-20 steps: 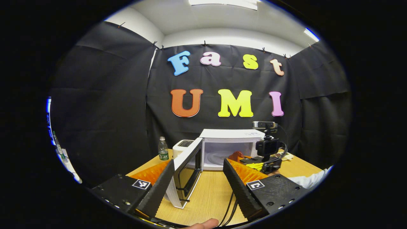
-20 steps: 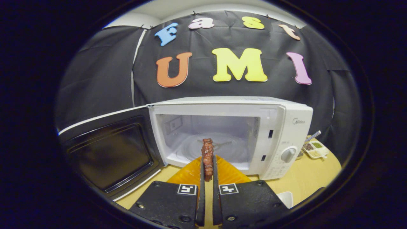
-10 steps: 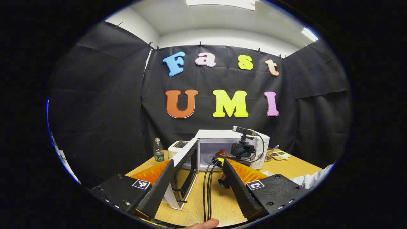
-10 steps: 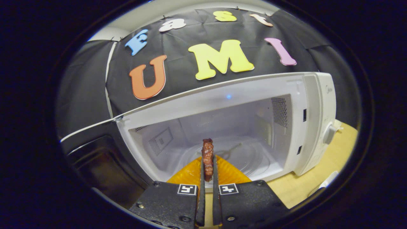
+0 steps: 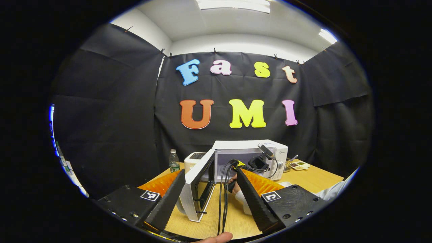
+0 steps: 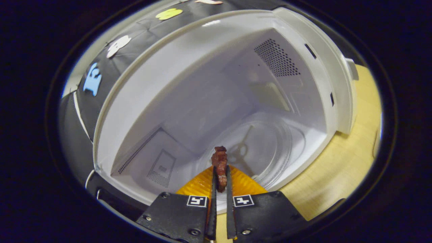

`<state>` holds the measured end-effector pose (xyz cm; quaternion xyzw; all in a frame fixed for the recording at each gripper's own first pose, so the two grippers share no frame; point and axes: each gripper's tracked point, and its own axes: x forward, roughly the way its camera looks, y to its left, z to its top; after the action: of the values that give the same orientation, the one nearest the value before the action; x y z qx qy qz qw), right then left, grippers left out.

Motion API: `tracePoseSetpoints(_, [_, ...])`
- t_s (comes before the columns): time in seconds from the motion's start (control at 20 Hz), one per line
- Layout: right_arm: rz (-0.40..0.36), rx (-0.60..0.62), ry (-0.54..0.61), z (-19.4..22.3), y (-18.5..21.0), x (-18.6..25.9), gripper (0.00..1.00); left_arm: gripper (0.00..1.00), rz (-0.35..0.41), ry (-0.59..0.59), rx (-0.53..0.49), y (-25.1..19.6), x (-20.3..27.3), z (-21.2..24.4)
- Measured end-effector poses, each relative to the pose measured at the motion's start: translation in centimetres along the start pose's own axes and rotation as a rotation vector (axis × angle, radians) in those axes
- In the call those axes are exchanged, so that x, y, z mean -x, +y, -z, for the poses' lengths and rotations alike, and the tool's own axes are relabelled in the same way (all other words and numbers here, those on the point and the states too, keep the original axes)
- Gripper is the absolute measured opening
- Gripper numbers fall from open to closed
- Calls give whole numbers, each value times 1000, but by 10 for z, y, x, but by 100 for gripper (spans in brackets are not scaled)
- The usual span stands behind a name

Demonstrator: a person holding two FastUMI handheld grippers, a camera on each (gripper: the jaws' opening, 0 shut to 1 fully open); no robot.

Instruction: Open the microwave oven with the left hand, put the food in, and close the microwave oven.

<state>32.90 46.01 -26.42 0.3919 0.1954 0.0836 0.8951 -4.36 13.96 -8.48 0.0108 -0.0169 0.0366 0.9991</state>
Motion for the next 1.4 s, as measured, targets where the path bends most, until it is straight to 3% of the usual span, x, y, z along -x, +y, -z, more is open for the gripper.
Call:
tracePoseSetpoints(0.35, [72,-95,24,1,-16,-14,22,82,-21,12,-3,8,10,2])
tracePoseSetpoints(0.4, [79,-87,-11,-5,-16,-15,30,94,-25,12,2,9,13,3])
tracePoseSetpoints(0.45, [81,-71,-45,-12,-15,-13,33,94,-23,15,7,8,15,5])
tracePoseSetpoints(0.5, [87,-63,-81,-23,-13,-9,42,94,-25,21,11,8,15,7])
tracePoseSetpoints(0.65, [125,-30,-139,-39,-18,2,99,94,-42,27,13,13,17,8])
tracePoseSetpoints(0.8, [131,109,-74,-27,-14,-4,99,94,-41,38,28,12,19,11])
tracePoseSetpoints(0.85, [131,140,-77,-27,-15,-1,89,94,-39,40,27,12,19,13])
tracePoseSetpoints(0.9, [141,158,-86,-30,-19,5,100,94,-40,44,24,13,20,15])
tracePoseSetpoints(1.0, [142,156,-85,-35,-25,22,100,94,-57,62,22,21,20,22])
tracePoseSetpoints(1.05, [125,163,-79,-34,-23,31,100,94,-59,66,23,23,19,23])
tracePoseSetpoints(1.1, [108,190,-73,-35,-19,41,89,94,-62,75,23,27,19,26])
tracePoseSetpoints(1.15, [86,229,-64,-36,-14,52,100,94,-78,86,20,34,21,28])
tracePoseSetpoints(1.4, [-109,398,24,-45,8,139,100,94,-189,65,30,77,23,13])
